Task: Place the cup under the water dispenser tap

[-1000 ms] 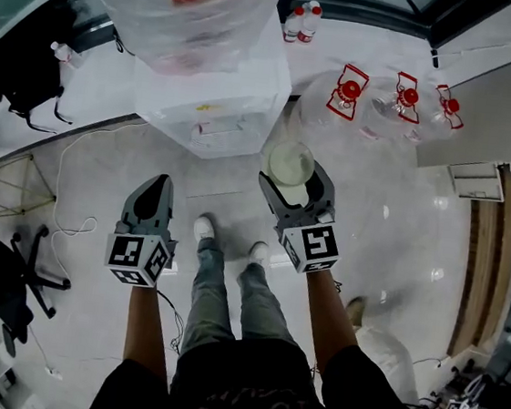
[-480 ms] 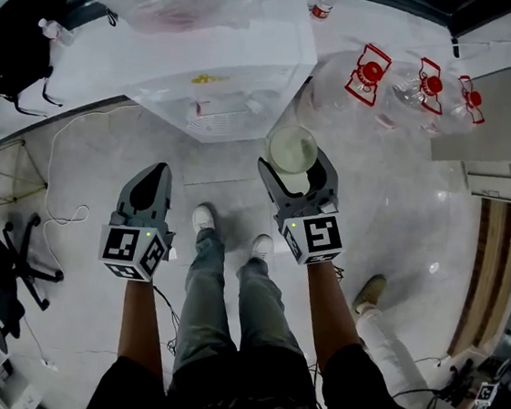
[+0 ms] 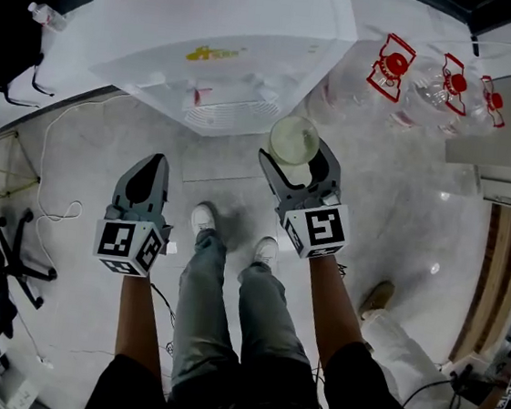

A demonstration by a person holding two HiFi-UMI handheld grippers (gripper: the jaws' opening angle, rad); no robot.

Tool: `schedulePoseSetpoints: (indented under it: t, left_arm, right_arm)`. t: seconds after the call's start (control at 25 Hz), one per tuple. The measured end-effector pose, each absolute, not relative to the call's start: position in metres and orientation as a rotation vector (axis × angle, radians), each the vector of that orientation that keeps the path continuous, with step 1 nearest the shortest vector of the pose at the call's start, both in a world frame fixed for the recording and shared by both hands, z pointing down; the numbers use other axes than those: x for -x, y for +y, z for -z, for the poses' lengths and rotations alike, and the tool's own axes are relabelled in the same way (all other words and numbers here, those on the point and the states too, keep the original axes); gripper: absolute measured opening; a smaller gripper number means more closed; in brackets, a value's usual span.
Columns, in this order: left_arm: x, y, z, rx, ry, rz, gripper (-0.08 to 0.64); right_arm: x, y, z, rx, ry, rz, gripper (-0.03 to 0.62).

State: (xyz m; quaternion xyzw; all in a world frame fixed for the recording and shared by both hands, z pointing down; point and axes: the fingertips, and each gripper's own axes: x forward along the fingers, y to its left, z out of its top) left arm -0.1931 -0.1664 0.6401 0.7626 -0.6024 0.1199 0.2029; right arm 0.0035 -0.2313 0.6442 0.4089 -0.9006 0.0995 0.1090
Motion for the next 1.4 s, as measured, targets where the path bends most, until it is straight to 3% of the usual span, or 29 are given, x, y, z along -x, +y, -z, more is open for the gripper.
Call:
schedulePoseSetpoints:
  t: [0.6,1.4]
  left_arm:
    - [0.205,-0.194,-0.713,-2.135,-1.688,-0.331,0.009]
    - [0.219,-0.209,-0.77,-2.111,-1.663,-0.323,0.009]
  right_arm:
    - [0.021,-0.266,-0.727,-1.169,-2.642,-0.293,0.36]
    - [0.053,-0.31,-0.776,-1.156,-2.664,-0.214,0.36]
